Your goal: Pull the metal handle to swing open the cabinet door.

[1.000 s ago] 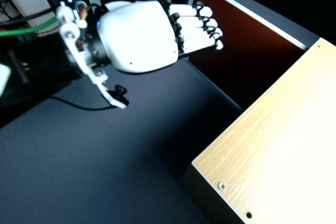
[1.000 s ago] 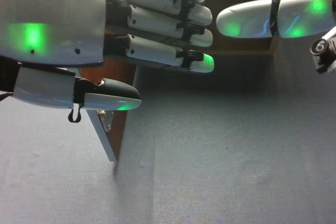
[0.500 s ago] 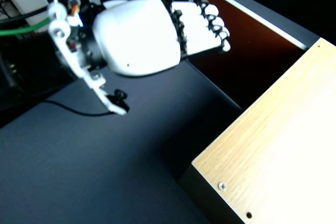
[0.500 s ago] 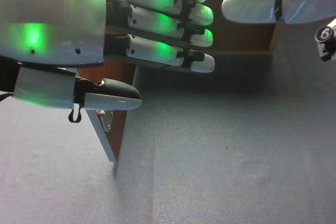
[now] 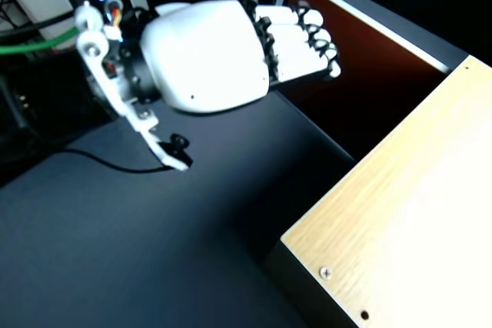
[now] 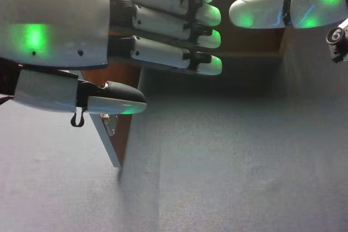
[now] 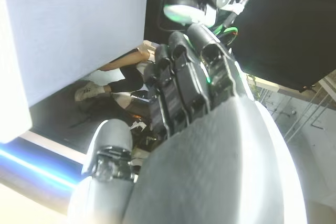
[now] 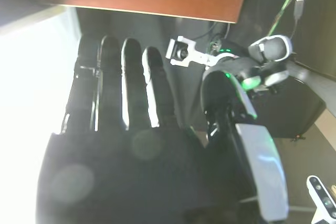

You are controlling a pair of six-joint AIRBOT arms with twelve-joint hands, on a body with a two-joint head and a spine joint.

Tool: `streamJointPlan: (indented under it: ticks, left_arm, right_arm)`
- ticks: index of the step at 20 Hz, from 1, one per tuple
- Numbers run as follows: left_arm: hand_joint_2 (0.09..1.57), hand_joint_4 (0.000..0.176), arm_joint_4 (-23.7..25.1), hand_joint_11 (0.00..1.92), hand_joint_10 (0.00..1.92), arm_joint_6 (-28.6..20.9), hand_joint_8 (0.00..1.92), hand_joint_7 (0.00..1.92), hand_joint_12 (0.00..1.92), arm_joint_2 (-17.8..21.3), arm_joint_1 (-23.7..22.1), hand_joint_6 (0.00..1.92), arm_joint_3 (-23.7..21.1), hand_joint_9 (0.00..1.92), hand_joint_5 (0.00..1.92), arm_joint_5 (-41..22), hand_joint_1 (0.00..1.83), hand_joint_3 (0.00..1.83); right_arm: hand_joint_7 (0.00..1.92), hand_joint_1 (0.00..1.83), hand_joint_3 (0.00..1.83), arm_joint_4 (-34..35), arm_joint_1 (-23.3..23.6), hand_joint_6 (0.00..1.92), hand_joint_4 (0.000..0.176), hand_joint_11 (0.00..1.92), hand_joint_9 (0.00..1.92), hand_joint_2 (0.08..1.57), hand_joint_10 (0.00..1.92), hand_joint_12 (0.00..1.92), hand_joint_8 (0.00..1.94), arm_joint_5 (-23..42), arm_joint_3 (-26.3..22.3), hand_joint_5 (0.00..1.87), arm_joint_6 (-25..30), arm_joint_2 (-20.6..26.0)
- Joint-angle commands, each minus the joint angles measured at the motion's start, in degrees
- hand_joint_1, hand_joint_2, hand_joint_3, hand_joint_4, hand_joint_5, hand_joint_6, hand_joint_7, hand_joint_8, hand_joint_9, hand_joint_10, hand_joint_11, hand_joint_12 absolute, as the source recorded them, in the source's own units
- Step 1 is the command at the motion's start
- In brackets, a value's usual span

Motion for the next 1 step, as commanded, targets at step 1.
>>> streamJointPlan:
  ticks: [1]
  left_arm:
    - [1.57, 0.0, -5.5, 0.04, 0.0, 0.4, 0.0, 0.45, 0.86, 0.2, -0.5, 0.0, 0.0, 0.4, 0.43, -1.2, 0.0, 0.07]
  right_arm:
    - [0.26, 0.0, 0.0, 4.1, 1.1, 0.0, 0.0, 0.0, 0.23, 1.56, 0.0, 0.66, 0.0, 4.3, -0.1, 0.23, 0.3, 0.3]
